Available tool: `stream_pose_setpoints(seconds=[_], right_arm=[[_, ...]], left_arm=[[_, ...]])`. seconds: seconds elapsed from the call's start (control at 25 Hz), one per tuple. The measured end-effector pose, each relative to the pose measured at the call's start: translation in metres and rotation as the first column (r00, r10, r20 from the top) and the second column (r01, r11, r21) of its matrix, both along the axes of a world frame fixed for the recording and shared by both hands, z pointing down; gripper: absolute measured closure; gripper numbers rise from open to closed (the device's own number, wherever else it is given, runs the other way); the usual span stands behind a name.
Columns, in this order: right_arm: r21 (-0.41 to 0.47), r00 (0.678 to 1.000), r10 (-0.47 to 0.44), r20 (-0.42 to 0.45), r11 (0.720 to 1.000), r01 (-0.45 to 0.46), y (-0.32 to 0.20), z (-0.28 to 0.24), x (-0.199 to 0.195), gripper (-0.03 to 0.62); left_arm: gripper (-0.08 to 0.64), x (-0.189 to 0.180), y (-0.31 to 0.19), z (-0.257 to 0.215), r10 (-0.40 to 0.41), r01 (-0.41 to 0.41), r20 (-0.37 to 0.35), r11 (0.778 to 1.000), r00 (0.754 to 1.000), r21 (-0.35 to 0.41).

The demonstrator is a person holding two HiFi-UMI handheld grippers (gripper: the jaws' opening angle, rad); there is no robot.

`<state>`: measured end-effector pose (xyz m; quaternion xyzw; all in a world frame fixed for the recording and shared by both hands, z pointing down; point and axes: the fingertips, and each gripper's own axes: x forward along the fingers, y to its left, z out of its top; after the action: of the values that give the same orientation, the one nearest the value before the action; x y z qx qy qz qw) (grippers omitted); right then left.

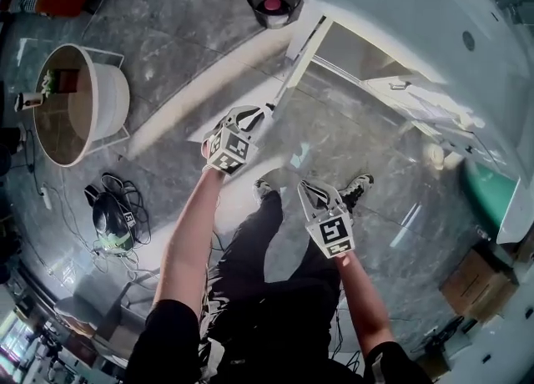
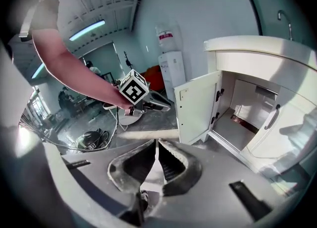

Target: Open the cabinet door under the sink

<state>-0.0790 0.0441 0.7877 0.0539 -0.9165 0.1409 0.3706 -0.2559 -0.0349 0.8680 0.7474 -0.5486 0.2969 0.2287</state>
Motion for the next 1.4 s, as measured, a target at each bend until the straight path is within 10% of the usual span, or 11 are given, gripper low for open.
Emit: stream_pose_setpoints(seconds=[0.68,1.4], right_arm=[[0.1,0.998,-0.045,0.04,0.994,0.041,-0.052,-0.143,0.015,0.518],[0.18,0.987,-0.108,0.116,0.98,0.086,-0.098,-0.275,0.108,0.518]], left_arm=[[0.522,0.08,0.049,-0.195,-0.193,0.202,-0.099,0.975,0.976,0.092],[0.522,0.214,0.026,-0.37,-0.15,0.2,-0.209,0.949,0.966,0.243]])
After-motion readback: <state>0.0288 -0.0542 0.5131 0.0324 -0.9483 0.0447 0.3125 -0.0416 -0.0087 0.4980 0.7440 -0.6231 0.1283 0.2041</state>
